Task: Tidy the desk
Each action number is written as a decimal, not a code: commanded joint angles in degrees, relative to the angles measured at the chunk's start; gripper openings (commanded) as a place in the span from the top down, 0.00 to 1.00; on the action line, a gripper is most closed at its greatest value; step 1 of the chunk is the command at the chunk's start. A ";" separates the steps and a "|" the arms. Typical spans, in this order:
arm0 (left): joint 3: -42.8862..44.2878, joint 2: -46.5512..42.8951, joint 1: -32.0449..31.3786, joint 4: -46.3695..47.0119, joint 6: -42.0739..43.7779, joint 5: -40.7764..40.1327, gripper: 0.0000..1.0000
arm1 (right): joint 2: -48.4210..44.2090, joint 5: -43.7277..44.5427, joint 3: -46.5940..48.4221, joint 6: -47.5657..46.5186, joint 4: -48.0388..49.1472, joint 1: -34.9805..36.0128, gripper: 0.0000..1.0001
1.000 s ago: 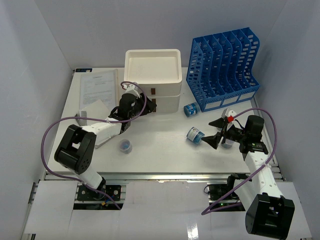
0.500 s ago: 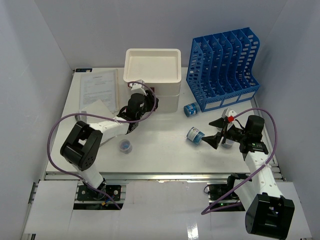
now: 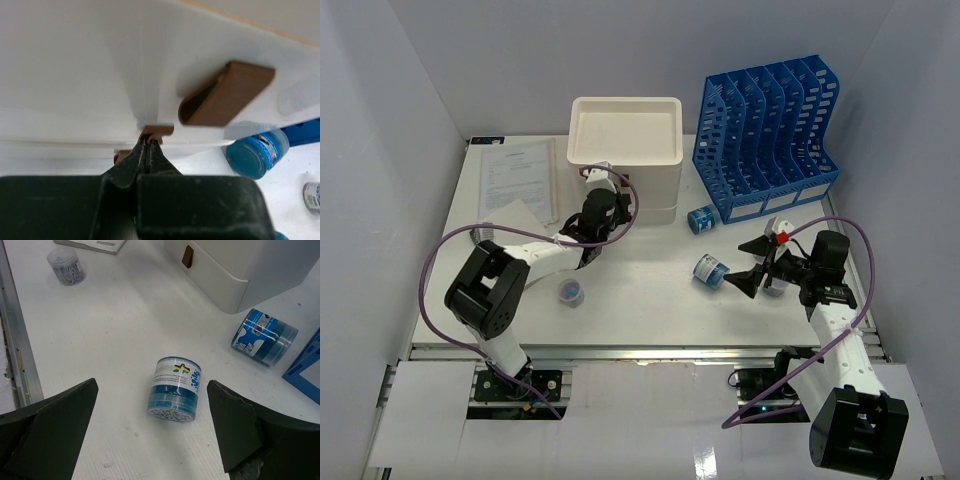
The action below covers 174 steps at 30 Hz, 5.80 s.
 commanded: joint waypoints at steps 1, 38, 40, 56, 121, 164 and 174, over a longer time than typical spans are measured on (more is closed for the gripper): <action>-4.23 -7.88 -1.02 3.19 1.69 0.66 1.00 | -0.80 -1.84 0.39 -0.43 0.81 -0.50 0.04; -26.81 -42.11 -3.45 -12.11 -4.14 11.36 0.17 | 8.02 37.92 16.64 -2.24 -17.23 19.47 0.10; -26.92 -45.12 -3.45 -14.12 -3.12 11.29 0.06 | 9.38 41.76 18.31 -1.92 -18.35 22.48 0.10; -24.42 -73.36 -3.45 -39.67 1.11 7.96 0.02 | 27.39 56.74 24.56 -3.07 -20.13 36.42 0.10; -23.72 -81.58 -3.45 -46.05 -1.87 10.60 0.02 | 47.37 60.49 60.70 -19.53 -14.89 50.59 0.56; 48.52 12.60 -16.81 -52.53 39.59 34.55 0.02 | 18.10 -5.39 18.77 -13.94 -29.24 -9.09 0.10; 63.03 28.46 -16.41 -55.30 49.99 27.59 0.02 | 16.39 -3.43 16.76 -15.61 -29.42 -9.75 0.10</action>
